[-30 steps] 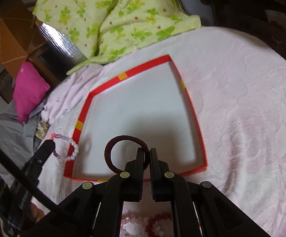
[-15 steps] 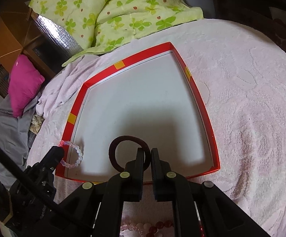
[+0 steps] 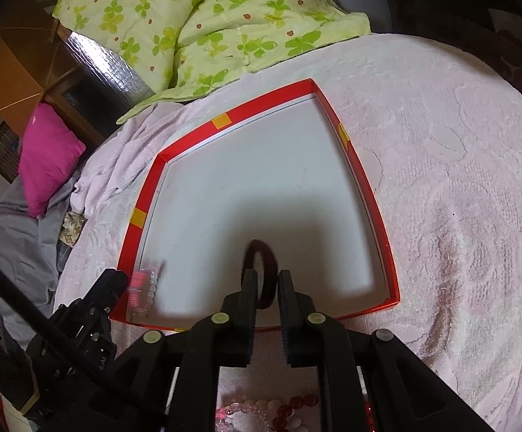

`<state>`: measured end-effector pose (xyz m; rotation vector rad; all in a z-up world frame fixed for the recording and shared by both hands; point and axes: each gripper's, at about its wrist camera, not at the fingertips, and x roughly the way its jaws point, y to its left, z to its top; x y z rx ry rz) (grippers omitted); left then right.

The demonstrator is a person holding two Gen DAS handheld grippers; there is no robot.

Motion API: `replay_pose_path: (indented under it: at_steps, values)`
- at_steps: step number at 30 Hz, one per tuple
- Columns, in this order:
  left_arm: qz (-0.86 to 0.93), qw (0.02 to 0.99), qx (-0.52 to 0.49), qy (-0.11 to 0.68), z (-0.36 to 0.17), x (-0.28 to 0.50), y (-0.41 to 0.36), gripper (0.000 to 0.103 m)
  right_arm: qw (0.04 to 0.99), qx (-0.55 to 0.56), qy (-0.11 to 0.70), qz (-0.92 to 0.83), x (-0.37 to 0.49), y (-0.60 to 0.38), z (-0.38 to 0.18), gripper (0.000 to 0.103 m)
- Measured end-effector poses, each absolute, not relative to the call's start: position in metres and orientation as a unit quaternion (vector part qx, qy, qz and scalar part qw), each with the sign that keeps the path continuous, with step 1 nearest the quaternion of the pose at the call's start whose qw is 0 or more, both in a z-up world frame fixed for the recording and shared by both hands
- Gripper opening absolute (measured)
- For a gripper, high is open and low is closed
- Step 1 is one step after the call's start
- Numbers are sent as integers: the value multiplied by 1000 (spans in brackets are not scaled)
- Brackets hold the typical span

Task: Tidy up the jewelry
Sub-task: 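Lower both bracelets into the red box and open both grippers, then withdraw both open grippers from the box toward the remaining bracelets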

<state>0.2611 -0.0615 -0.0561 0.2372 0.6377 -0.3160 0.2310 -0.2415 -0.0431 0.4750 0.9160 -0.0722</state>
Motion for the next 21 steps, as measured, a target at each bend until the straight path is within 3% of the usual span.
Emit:
replay_pose_path:
  at_steps: [6, 9, 16, 20, 21]
  values:
    - [-156, 930, 118, 311, -56, 259, -62, 10, 871, 225, 435, -34, 230, -241, -40, 14]
    - [-154, 931, 121, 307, -55, 258, -63, 22, 872, 225, 433, -34, 229, -240, -40, 14]
    - [-150, 933, 123, 302, -53, 255, -65, 32, 873, 226, 431, -34, 227, -241, -38, 14]
    - [-147, 935, 122, 300, -51, 255, -64, 62, 876, 226, 425, -35, 226, -244, -34, 14]
    - [-148, 936, 116, 297, -48, 255, -62, 65, 878, 226, 421, -37, 224, -246, -32, 14]
